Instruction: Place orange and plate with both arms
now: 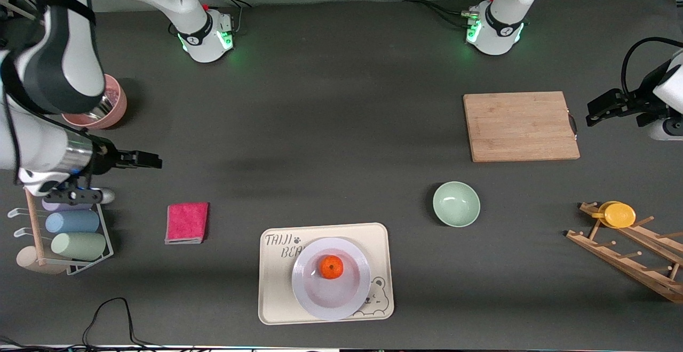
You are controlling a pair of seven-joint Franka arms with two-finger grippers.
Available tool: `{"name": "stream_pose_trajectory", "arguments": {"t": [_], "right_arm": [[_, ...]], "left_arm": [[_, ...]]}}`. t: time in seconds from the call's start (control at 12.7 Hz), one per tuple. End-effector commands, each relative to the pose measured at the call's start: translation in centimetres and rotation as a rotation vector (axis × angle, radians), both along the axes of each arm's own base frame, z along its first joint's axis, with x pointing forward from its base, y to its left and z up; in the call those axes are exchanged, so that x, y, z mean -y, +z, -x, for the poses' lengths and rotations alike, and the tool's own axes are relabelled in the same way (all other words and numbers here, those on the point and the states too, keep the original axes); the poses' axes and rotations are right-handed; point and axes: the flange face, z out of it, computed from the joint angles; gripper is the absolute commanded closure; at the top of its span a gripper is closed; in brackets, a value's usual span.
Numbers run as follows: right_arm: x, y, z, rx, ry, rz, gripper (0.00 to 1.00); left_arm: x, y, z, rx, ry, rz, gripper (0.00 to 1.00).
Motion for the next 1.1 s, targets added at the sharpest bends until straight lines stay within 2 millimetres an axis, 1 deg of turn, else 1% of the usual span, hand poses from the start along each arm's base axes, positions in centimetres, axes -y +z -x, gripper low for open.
{"name": "stream_pose_trajectory", "arguments": {"t": [0.0, 0.08, 0.16, 0.24, 0.39, 0.47, 0.55, 0.63, 0.79, 1.02], "right_arm": [[0.0, 2.5, 1.8, 0.021, 0.016, 0.026, 0.0], [-0.8, 2.6, 2.7, 0.023, 0.04, 0.042, 0.0], [-1.0, 3.0, 3.9, 0.036, 0.051, 0.045, 0.0], [-0.5, 3.5, 4.8, 0.056, 0.05, 0.046, 0.0], [1.7, 4.7, 6.5, 0.088, 0.016, 0.023, 0.0], [1.2, 5.0, 7.5, 0.098, 0.029, 0.019, 0.0], [1.2, 4.7, 8.2, 0.109, 0.026, 0.02, 0.0], [1.7, 4.9, 9.1, 0.131, 0.015, 0.02, 0.0], [1.4, 5.0, 11.1, 0.169, 0.016, 0.027, 0.0], [1.8, 5.5, 11.1, 0.178, 0.017, 0.028, 0.0]], "left_arm": [[0.4, 0.6, 0.3, 0.009, 0.007, -0.015, 0.0], [0.3, 0.7, 0.3, 0.011, 0.008, -0.015, 0.0], [0.4, 0.6, 0.3, 0.009, 0.007, -0.015, 0.0], [0.4, 0.7, 0.3, 0.011, 0.007, -0.015, 0.0], [0.4, 0.7, 0.3, 0.011, 0.007, -0.015, 0.0], [0.4, 0.6, 0.3, 0.009, 0.007, -0.015, 0.0], [0.3, 0.6, 0.3, 0.009, 0.008, -0.015, 0.0], [0.3, 0.6, 0.3, 0.009, 0.008, -0.015, 0.0], [0.3, 0.7, 0.4, 0.011, 0.008, -0.015, 0.0], [0.3, 0.7, 0.4, 0.006, 0.008, -0.015, 0.0]]}}
